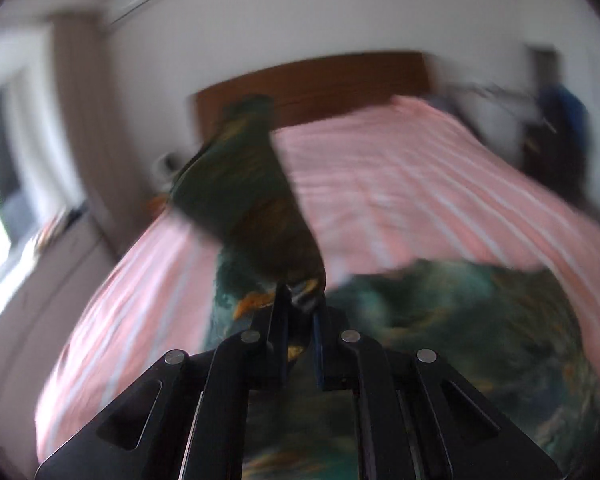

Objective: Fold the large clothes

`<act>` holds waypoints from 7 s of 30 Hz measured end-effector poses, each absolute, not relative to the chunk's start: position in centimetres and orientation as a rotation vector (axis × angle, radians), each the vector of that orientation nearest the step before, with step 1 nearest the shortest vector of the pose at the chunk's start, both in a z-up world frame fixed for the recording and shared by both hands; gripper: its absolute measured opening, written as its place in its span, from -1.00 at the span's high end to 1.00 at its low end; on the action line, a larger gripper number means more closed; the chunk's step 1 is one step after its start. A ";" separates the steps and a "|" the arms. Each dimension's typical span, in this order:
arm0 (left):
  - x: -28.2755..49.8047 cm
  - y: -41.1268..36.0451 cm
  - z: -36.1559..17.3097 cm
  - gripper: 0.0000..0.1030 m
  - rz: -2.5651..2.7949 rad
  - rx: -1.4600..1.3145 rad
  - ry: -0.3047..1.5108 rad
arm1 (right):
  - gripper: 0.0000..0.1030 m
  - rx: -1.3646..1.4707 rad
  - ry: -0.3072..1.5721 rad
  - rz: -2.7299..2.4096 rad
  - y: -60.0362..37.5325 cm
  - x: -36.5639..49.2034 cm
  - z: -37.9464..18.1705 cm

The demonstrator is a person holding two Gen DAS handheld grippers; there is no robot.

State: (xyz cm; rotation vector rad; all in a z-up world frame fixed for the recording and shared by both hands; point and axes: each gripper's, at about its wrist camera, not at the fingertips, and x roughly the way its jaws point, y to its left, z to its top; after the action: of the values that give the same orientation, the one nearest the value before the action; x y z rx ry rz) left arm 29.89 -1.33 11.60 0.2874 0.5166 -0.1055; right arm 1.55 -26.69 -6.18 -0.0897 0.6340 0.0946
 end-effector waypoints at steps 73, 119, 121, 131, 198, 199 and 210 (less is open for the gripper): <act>33.3 -9.5 -4.0 -0.93 -0.099 0.159 0.962 | -0.71 0.135 0.604 0.073 -32.5 1.3 -4.9; 9.0 3.6 -6.5 -0.98 -0.166 -0.033 0.950 | -0.72 0.002 0.615 -0.027 -30.7 1.6 -6.0; 9.3 4.1 -6.8 -0.98 -0.115 -0.038 0.934 | -0.72 -0.012 0.627 -0.032 -30.4 1.7 -6.3; 8.3 9.3 -7.9 -0.98 0.049 -0.096 0.899 | -0.72 -0.073 0.639 -0.033 -28.7 1.8 -6.8; 1.7 17.8 -10.1 0.97 -0.223 -0.102 1.329 | 0.78 0.325 1.188 0.267 -36.3 0.2 -5.9; 0.8 17.8 -10.2 1.00 -0.227 -0.070 1.351 | 0.79 0.330 1.209 0.273 -36.3 -0.5 -6.0; 0.4 23.3 -7.5 -0.35 -0.147 -0.211 1.178 | 0.78 0.435 1.186 0.286 -37.4 -2.1 -5.8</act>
State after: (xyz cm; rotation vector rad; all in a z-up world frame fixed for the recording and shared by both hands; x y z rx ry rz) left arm 0.39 23.27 -7.52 -0.2108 1.1779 -0.1465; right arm -2.07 -37.44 -5.75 0.4353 1.1856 0.2860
